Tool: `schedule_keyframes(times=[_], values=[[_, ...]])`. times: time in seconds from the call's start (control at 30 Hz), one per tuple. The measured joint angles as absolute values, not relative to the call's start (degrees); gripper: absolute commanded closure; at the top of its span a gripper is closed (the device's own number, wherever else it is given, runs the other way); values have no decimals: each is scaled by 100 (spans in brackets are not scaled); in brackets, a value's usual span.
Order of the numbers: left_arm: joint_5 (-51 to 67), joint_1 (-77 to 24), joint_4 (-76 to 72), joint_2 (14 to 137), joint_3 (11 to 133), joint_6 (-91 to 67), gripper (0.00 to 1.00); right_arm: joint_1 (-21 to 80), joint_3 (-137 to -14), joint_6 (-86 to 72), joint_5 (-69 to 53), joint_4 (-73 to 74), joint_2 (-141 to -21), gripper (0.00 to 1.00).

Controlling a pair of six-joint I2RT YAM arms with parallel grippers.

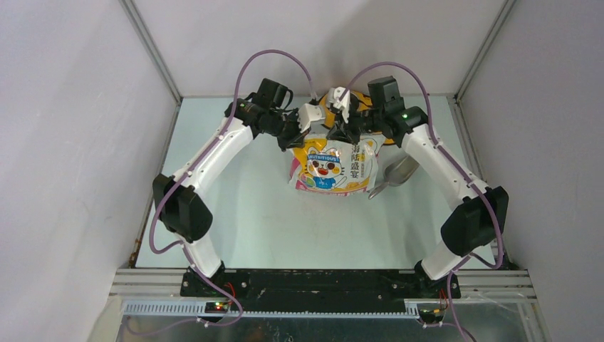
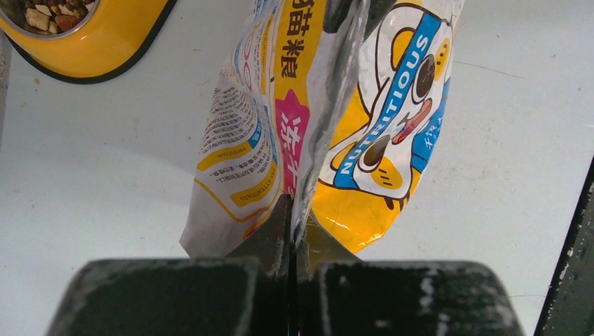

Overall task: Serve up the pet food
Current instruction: Close the pet food bag at the center of the board.

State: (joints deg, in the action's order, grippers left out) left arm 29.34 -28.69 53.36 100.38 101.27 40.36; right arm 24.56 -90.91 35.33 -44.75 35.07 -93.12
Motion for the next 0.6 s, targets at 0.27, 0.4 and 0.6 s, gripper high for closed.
schedule_keyframes(times=[0.27, 0.4, 0.6], values=[[2941, -2869, 5406, 10038, 10149, 4042, 100, 2458, -9198, 3715, -4491, 3726, -9358, 85], [2963, -2869, 5415, 10038, 10149, 4047, 100, 2480, -9314, 3872, -4366, 4005, -9358, 60], [2963, -2869, 5415, 10038, 10149, 4049, 100, 2373, -9336, 4125, -4125, 4322, -9351, 97]])
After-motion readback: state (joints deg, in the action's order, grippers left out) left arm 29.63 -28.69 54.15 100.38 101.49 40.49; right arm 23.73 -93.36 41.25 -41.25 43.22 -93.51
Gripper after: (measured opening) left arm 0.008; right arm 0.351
